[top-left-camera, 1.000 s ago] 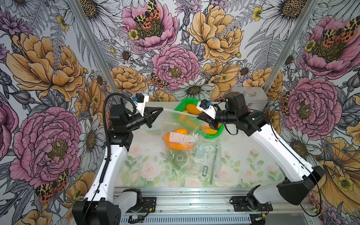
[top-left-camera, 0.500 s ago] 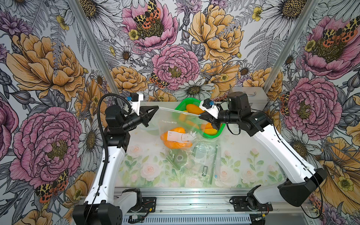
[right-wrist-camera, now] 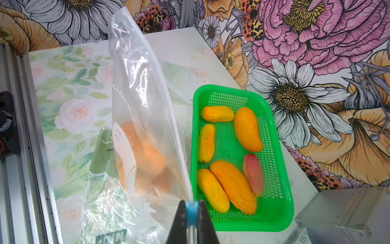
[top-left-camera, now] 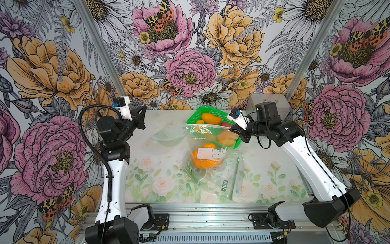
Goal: Place the mango in a zip-top bag and seal the zipper
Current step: Zip the zipper on the zipper food storage bag.
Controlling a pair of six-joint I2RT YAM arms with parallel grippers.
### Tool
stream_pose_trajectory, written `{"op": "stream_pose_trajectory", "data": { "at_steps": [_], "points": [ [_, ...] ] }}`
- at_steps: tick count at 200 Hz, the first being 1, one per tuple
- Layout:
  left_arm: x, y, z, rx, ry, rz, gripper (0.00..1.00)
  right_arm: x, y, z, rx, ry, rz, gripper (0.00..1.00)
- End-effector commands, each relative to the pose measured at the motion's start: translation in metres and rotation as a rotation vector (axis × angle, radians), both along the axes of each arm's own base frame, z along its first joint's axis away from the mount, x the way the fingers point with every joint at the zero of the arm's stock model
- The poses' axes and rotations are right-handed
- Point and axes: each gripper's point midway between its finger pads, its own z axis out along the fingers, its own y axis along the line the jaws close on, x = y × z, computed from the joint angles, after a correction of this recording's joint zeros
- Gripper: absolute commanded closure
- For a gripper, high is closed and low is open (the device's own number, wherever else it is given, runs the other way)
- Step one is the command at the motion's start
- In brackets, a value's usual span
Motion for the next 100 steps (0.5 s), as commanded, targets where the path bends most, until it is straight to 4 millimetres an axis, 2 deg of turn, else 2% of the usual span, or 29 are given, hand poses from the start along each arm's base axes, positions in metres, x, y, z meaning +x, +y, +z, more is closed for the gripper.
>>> {"op": "stream_pose_trajectory", "data": {
  "at_steps": [1, 12, 14, 33, 41, 49, 69, 100],
  "points": [
    [-0.009, -0.009, 0.010, -0.018, -0.037, -0.038, 1.00, -0.006, 0.007, 0.008, 0.039, 0.023, 0.021, 1.00],
    [-0.014, -0.025, 0.006, -0.014, -0.037, -0.107, 1.00, -0.005, 0.010, 0.007, 0.050, 0.036, 0.031, 1.00],
    [-0.015, -0.029, 0.005, -0.013, -0.036, -0.124, 0.96, -0.006, 0.011, 0.006, 0.051, 0.039, 0.034, 1.00],
    [-0.030, -0.075, -0.008, 0.027, -0.033, -0.316, 0.44, -0.005, 0.016, 0.007, 0.070, 0.052, 0.055, 1.00],
    [-0.038, -0.097, -0.015, 0.051, -0.038, -0.399, 0.28, -0.006, 0.018, 0.008, 0.075, 0.053, 0.061, 1.00],
    [-0.046, -0.118, -0.019, 0.066, -0.043, -0.471, 0.17, -0.006, 0.019, 0.008, 0.080, 0.058, 0.068, 1.00],
    [-0.054, -0.161, -0.027, 0.101, -0.045, -0.611, 0.02, -0.009, 0.022, 0.011, 0.092, 0.058, 0.083, 1.00],
    [-0.050, -0.209, -0.044, 0.172, 0.001, -0.734, 0.01, -0.015, 0.024, 0.016, 0.113, 0.059, 0.104, 1.00]
  ]
}}
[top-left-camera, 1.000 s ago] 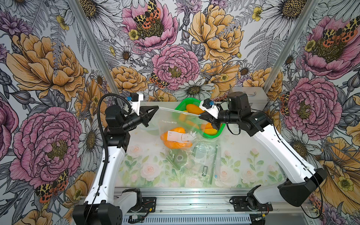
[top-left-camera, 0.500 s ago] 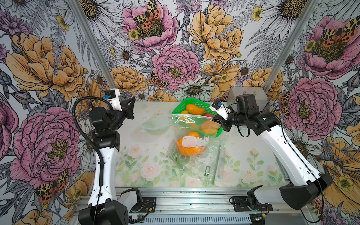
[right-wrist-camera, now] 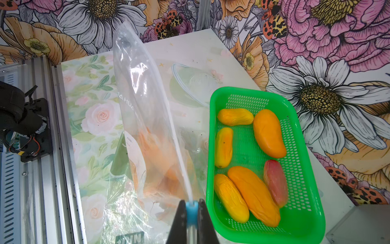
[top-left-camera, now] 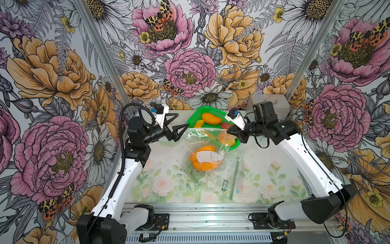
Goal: Place the mango in a zip-top bag and seal the zipper
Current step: Zip the zipper on the zipper food storage bag.
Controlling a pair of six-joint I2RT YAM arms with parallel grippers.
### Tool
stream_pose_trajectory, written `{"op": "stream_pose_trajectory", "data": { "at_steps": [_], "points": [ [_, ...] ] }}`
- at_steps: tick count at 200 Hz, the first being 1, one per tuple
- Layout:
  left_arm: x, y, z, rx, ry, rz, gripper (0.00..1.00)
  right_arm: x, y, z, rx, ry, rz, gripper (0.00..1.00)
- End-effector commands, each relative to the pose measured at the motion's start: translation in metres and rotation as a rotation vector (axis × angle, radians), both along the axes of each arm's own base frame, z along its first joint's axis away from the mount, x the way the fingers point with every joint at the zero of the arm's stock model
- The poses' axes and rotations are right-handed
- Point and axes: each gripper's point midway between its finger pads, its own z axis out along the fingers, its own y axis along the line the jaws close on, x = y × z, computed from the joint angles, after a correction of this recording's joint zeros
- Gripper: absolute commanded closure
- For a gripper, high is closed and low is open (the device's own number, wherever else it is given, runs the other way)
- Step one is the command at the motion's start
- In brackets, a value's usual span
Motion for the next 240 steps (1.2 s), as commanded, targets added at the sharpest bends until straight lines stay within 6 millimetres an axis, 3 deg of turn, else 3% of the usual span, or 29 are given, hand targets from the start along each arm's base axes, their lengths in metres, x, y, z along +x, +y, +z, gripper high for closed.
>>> {"op": "stream_pose_trajectory", "data": {
  "at_steps": [1, 53, 122, 141, 171, 199, 214, 240],
  "points": [
    [-0.001, -0.028, -0.009, 0.079, -0.028, -0.097, 0.01, -0.009, 0.008, 0.019, 0.055, -0.012, 0.036, 1.00],
    [0.005, -0.081, -0.046, 0.288, -0.010, -0.178, 0.01, -0.013, 0.015, 0.016, 0.065, 0.008, 0.064, 1.00],
    [0.008, -0.097, -0.061, 0.339, -0.015, -0.233, 0.04, -0.015, 0.022, 0.019, 0.065, -0.001, 0.084, 1.00],
    [0.010, -0.099, -0.066, 0.361, -0.008, -0.241, 0.18, -0.017, 0.023, 0.020, 0.058, -0.007, 0.081, 1.00],
    [0.012, -0.101, -0.069, 0.384, -0.011, -0.235, 0.62, -0.019, 0.019, 0.020, 0.047, -0.017, 0.065, 1.00],
    [0.011, -0.099, -0.066, 0.391, -0.023, -0.224, 0.91, -0.021, 0.015, 0.020, 0.037, -0.031, 0.056, 0.94],
    [0.008, -0.099, -0.064, 0.388, -0.031, -0.227, 1.00, -0.022, 0.015, 0.020, 0.033, -0.033, 0.054, 0.89],
    [0.005, -0.099, -0.061, 0.385, -0.046, -0.236, 1.00, -0.020, 0.013, 0.017, 0.024, -0.031, 0.042, 0.80]
  ]
}}
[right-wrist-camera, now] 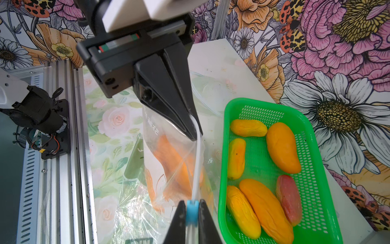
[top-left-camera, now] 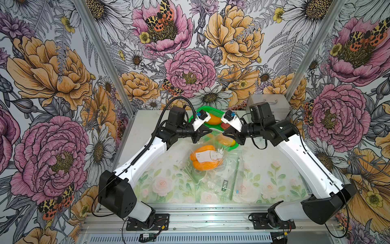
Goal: Place the mango in a zip-top bag and seal the zipper
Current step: Zip the zipper on the zipper food storage bag.
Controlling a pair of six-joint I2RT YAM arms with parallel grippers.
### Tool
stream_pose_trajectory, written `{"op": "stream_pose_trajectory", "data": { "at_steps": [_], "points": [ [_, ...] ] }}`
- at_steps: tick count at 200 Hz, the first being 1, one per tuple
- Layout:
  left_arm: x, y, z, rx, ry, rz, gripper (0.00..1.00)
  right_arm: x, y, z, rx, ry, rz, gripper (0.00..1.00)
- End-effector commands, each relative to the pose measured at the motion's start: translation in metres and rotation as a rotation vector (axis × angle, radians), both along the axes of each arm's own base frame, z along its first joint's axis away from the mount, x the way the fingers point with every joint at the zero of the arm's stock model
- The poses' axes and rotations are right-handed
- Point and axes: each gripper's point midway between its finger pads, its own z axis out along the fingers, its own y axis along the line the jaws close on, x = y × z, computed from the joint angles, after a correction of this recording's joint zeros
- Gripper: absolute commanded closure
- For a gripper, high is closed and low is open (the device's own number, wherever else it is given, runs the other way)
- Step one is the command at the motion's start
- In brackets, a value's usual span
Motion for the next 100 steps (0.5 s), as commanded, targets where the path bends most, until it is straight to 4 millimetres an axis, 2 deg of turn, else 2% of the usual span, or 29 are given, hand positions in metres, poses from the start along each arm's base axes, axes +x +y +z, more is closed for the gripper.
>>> {"op": "stream_pose_trajectory", "data": {
  "at_steps": [1, 46, 61, 100],
  "points": [
    [-0.0005, 0.0064, 0.0137, 0.001, -0.049, 0.016, 1.00, -0.0063, -0.0035, 0.0107, 0.006, -0.029, -0.014, 0.80],
    [-0.0053, 0.0083, 0.0150, -0.001, -0.055, 0.010, 1.00, -0.0018, -0.0045, 0.0088, -0.009, -0.033, -0.030, 0.79],
    [-0.0065, 0.0079, 0.0167, -0.005, -0.057, 0.006, 1.00, -0.0010, -0.0027, 0.0078, -0.007, -0.028, -0.025, 0.72],
    [-0.0073, 0.0081, 0.0164, -0.007, -0.052, 0.005, 1.00, 0.0029, 0.0016, 0.0086, -0.003, -0.025, -0.018, 0.71]
  ]
}}
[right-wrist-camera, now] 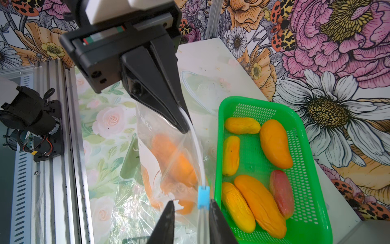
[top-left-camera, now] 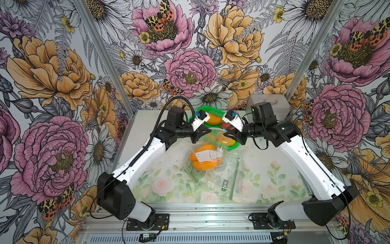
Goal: Place the mango in a zip-top bag and seal the zipper
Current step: Zip the zipper on the zipper food storage bag.
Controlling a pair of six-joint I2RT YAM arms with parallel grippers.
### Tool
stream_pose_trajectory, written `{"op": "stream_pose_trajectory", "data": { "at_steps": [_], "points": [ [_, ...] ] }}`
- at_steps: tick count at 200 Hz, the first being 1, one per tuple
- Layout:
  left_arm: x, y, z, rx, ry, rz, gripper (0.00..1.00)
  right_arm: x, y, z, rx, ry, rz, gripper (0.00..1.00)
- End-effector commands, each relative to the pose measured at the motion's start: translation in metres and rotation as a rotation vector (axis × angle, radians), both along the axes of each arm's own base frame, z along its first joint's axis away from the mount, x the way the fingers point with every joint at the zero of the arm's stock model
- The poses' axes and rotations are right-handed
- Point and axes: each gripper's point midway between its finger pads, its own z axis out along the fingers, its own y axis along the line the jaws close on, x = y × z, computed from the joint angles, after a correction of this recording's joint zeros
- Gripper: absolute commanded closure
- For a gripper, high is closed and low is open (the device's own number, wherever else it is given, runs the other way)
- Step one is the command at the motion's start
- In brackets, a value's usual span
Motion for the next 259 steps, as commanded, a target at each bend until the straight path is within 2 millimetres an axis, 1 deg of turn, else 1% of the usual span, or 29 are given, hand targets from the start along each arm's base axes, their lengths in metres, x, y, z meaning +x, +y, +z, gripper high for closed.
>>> {"op": "stream_pose_trajectory", "data": {
  "at_steps": [1, 35, 55, 76, 103, 112, 124, 129, 138, 151, 173, 202, 226, 259],
  "points": [
    [-0.003, 0.005, 0.011, -0.008, -0.039, 0.006, 1.00, 0.002, 0.005, 0.007, 0.009, -0.011, 0.003, 0.71],
    [-0.003, 0.006, 0.008, -0.003, -0.035, 0.007, 1.00, 0.004, 0.010, 0.013, 0.023, -0.019, 0.021, 0.68],
    [-0.002, 0.006, 0.007, -0.002, -0.033, 0.011, 1.00, 0.006, 0.012, 0.016, 0.029, -0.021, 0.027, 0.68],
    [-0.002, 0.007, 0.008, 0.000, -0.037, 0.016, 1.00, 0.008, 0.014, 0.015, 0.027, -0.017, 0.030, 0.76],
    [-0.001, 0.008, 0.009, 0.002, -0.042, 0.029, 1.00, 0.010, 0.013, 0.011, 0.014, -0.014, 0.020, 0.90],
    [-0.001, 0.009, 0.009, 0.002, -0.044, 0.030, 1.00, 0.011, 0.012, 0.010, 0.009, -0.016, 0.013, 0.91],
    [0.000, 0.011, 0.010, 0.002, -0.043, 0.036, 1.00, 0.012, 0.010, 0.009, 0.000, -0.019, 0.004, 0.90],
    [0.000, 0.011, 0.010, 0.001, -0.045, 0.037, 1.00, 0.012, 0.010, 0.008, -0.002, -0.019, 0.001, 0.88],
    [0.000, 0.012, 0.010, 0.000, -0.043, 0.039, 1.00, 0.012, 0.009, 0.008, -0.003, -0.018, 0.001, 0.79],
    [-0.001, 0.012, 0.010, -0.001, -0.043, 0.037, 1.00, 0.011, 0.010, 0.008, 0.000, -0.018, 0.005, 0.74],
    [-0.002, 0.011, 0.011, -0.004, -0.040, 0.031, 1.00, 0.011, 0.011, 0.006, 0.001, -0.009, 0.006, 0.74],
    [-0.002, 0.011, 0.010, -0.004, -0.038, 0.032, 1.00, 0.013, 0.012, 0.007, 0.003, -0.009, 0.007, 0.78],
    [-0.002, 0.012, 0.011, -0.004, -0.041, 0.032, 1.00, 0.014, 0.013, 0.006, 0.003, -0.004, 0.009, 0.73],
    [-0.002, 0.012, 0.010, -0.003, -0.039, 0.032, 1.00, 0.017, 0.016, 0.004, 0.001, 0.001, 0.009, 0.73]
  ]
}}
